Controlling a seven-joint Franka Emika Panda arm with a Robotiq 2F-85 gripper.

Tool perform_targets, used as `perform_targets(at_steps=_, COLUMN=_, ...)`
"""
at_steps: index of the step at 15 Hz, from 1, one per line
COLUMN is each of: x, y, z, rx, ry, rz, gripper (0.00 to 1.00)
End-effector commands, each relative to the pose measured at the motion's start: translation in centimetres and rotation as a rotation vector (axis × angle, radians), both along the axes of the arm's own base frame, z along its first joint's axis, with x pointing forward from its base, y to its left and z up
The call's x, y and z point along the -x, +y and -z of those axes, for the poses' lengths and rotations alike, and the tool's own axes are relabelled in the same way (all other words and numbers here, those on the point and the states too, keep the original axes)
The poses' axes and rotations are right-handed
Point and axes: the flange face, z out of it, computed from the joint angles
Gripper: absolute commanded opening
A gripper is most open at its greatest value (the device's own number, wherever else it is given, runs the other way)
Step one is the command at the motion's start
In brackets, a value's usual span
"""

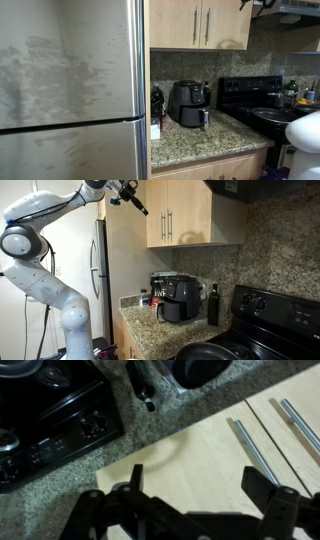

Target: Close the open upper cabinet door

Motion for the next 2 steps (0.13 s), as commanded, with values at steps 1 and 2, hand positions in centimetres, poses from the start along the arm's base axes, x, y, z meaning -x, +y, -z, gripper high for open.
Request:
perform_targets(at_steps=1, x=2.0, y=-1.7, z=0.6, rx=-0.001, ry=0.055, rz=-0.008, gripper=1.0)
perform_targets(at_steps=2, x=3.7, y=-3.1, z=1.3, rx=-0.007, ry=0.09, rz=-0.018, gripper=1.0)
